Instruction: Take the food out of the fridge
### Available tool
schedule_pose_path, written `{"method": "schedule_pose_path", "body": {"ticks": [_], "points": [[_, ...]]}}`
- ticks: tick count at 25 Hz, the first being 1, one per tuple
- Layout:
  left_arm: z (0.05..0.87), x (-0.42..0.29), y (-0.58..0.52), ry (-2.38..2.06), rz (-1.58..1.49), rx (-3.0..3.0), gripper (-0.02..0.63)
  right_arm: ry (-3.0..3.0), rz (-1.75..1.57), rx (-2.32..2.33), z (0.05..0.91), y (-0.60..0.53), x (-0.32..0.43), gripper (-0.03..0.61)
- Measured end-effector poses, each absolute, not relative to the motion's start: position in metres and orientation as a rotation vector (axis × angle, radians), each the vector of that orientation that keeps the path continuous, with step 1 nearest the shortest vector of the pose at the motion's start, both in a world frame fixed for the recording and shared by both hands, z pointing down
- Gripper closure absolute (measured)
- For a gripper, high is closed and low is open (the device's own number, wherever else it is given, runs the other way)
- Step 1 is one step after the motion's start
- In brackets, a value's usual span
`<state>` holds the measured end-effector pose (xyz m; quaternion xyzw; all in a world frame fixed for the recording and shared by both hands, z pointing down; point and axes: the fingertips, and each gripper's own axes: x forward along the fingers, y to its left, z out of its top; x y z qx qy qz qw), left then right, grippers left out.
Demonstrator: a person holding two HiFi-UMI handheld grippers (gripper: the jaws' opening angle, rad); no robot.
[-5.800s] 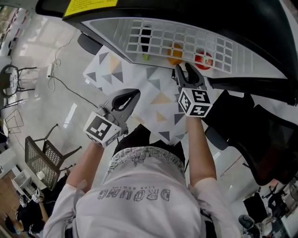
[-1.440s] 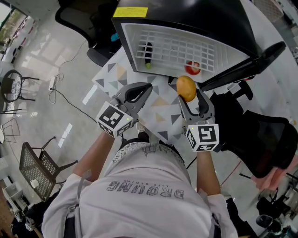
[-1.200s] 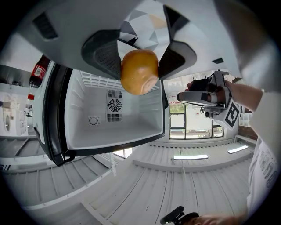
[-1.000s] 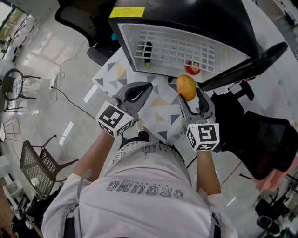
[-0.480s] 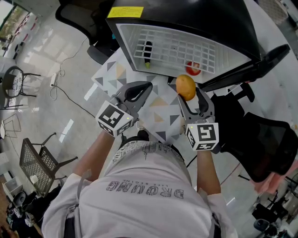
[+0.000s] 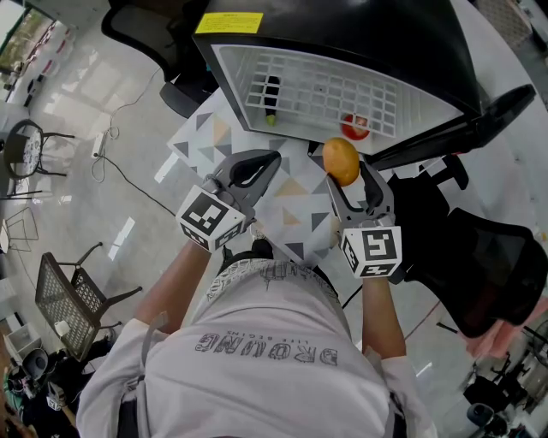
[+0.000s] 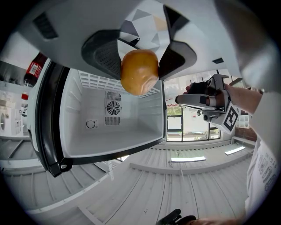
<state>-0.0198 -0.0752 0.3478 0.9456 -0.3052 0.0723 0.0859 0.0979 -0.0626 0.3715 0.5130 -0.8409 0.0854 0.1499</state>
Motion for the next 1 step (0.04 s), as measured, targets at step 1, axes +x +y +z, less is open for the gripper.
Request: {"method": "schedule_pose_path", "body": {"ticks": [1], "points": [[0.3479, -0.0197, -0.0757, -0.909, 0.216, 2.819, 0.614, -2.416, 0.244, 1.473, 0.3715, -0.0629, 0.0979, 0.307]]}}
